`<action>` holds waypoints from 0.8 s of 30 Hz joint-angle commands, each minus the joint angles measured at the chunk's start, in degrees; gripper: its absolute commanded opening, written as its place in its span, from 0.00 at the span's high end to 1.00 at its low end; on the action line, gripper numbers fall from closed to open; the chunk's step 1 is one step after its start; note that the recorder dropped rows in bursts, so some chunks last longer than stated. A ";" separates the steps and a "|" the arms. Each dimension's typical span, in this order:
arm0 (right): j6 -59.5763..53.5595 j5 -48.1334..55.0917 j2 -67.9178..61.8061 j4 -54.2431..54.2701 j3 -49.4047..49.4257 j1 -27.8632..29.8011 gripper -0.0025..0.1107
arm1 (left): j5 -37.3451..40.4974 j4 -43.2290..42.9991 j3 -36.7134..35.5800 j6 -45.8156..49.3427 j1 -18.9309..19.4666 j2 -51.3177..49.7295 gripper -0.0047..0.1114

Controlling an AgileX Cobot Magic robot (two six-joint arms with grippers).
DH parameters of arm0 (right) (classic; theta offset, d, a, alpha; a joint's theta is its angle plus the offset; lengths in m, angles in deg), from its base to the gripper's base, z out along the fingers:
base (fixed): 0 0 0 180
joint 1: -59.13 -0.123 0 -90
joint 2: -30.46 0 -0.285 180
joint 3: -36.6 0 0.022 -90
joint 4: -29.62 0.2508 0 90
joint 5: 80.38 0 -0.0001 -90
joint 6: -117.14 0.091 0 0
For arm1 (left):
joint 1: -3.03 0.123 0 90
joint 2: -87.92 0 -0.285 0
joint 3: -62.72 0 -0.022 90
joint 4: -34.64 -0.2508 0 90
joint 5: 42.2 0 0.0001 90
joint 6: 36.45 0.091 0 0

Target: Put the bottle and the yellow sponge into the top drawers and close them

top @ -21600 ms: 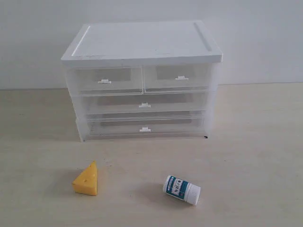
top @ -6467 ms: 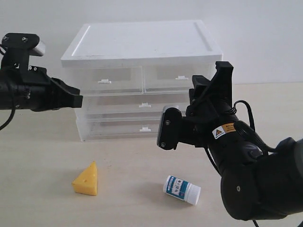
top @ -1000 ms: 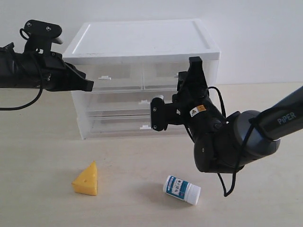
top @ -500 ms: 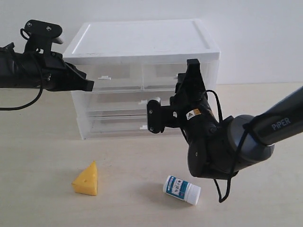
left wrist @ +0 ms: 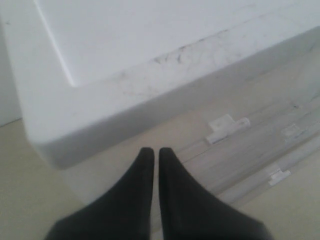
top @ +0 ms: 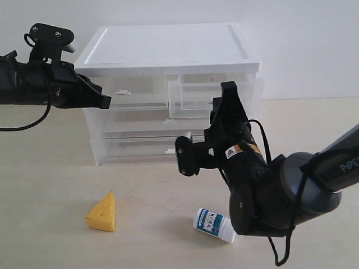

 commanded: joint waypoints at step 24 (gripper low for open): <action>-1.10 0.52 8.34 8.49 10.04 -7.80 0.98 | 0.34 0.51 0.33 -0.04 0.19 0.00 0.93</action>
